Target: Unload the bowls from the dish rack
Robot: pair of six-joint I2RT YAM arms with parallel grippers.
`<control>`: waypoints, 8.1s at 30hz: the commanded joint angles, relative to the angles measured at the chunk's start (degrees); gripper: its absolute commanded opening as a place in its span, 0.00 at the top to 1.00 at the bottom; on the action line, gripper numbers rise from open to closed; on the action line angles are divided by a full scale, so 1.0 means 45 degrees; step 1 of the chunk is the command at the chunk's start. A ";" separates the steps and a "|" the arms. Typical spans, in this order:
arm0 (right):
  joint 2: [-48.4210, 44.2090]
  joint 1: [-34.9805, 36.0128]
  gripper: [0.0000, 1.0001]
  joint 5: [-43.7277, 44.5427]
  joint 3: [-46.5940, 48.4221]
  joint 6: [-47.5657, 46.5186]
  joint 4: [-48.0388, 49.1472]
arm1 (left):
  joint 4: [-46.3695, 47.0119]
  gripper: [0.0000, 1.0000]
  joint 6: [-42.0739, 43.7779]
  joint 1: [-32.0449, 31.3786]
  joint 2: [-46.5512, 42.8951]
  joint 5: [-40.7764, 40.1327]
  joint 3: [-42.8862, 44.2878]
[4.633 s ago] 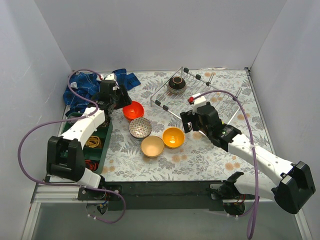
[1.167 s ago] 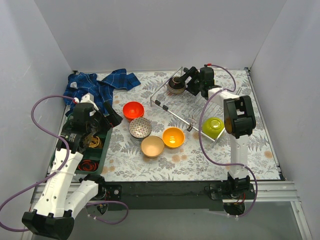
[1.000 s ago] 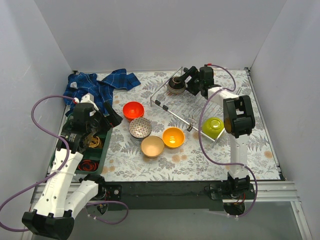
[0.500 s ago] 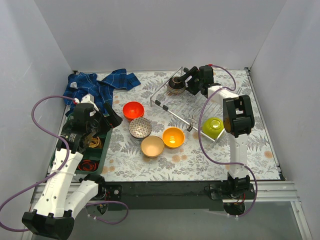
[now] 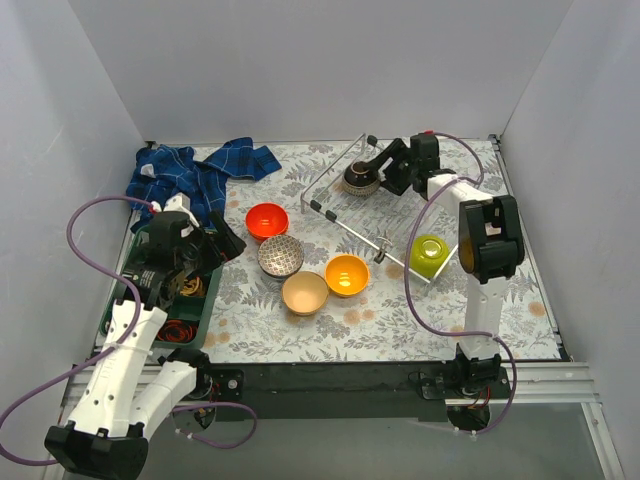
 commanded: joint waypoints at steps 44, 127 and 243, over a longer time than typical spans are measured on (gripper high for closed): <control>-0.8551 0.3467 0.94 0.5411 -0.4435 -1.4740 -0.2754 | 0.1986 0.02 0.0199 -0.1202 0.0476 0.0952 -0.0613; -0.3668 1.5188 0.73 1.5316 -0.9357 -3.5603 2.0900 | 0.1069 1.00 0.0004 -0.2199 0.8154 0.3728 0.4797; -1.3278 0.3177 0.04 0.7094 -0.9650 -0.9099 -0.6698 | 0.6442 0.64 0.0589 -0.2121 0.4736 0.0991 -0.1063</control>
